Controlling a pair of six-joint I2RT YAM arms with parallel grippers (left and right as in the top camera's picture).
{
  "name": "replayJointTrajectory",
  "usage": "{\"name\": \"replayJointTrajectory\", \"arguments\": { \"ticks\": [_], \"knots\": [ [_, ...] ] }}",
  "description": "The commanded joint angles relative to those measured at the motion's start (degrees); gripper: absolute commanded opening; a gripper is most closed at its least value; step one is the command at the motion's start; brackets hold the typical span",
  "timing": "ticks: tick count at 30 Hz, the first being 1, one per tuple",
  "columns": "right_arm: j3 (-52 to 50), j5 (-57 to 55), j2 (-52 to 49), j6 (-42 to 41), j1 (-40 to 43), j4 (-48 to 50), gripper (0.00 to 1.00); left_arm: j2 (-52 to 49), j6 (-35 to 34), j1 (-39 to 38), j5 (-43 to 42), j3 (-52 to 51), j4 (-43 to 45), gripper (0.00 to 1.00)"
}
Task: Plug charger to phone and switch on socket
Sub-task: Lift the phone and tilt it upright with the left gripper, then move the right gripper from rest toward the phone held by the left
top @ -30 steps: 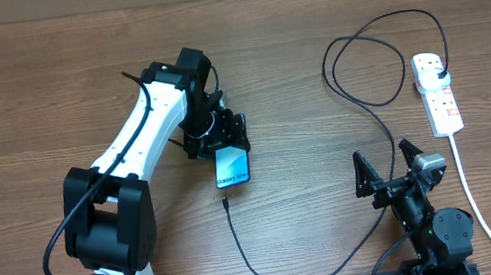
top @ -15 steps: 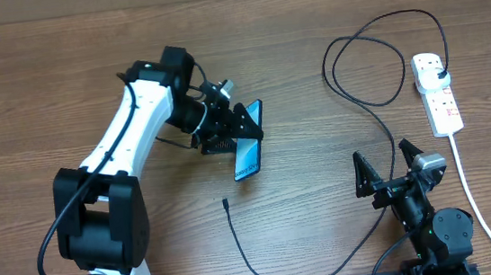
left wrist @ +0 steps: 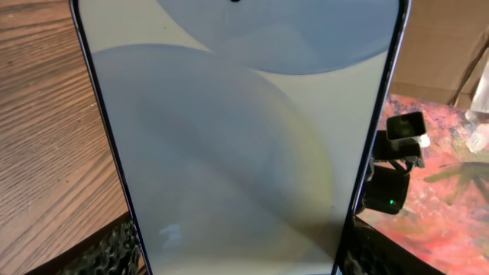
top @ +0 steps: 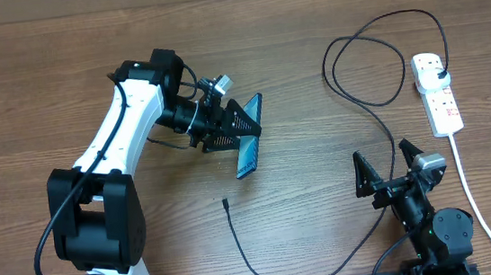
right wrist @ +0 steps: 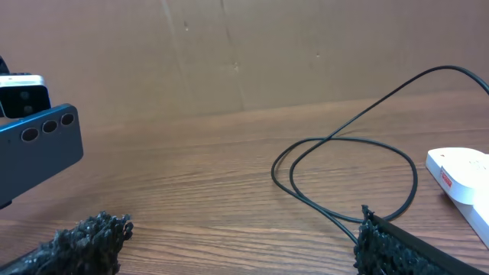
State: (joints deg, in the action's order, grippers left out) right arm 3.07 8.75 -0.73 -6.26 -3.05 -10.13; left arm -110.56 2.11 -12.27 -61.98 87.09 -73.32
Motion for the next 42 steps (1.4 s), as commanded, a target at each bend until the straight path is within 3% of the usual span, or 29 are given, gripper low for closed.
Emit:
{"name": "replayJointTrajectory", "arguments": {
  "ticks": [1, 12, 21, 28, 37, 42],
  "knots": [
    [-0.13, 0.61, 0.57, -0.37, -0.11, 0.35, 1.00, 1.29, 2.23, 0.15, -3.87, 1.14, -0.15, 0.59],
    [-0.11, 10.99, 0.57, -2.78, -0.22, 2.10, 1.00, 1.29, 2.64, 0.15, -3.91, 1.14, -0.13, 0.60],
    [5.86, 11.74, -0.07, -11.63, -0.20, 0.98, 1.00, 1.29, 2.62, 0.15, -3.93, 1.14, -0.17, 0.60],
    [22.82, 12.02, -12.17, -11.30, -0.20, -8.13, 1.00, 1.29, 2.62, 0.15, -3.91, 1.14, -0.15, 0.61],
    [51.82, 15.52, -37.35, -6.75, -0.20, -33.09, 1.00, 1.29, 2.62, 0.15, -3.91, 1.14, 0.48, 0.60],
    [59.69, 15.63, -45.38, -6.95, -0.22, -41.03, 1.00, 1.29, 2.62, 0.15, -3.91, 1.14, 0.57, 0.60]
  ]
}}
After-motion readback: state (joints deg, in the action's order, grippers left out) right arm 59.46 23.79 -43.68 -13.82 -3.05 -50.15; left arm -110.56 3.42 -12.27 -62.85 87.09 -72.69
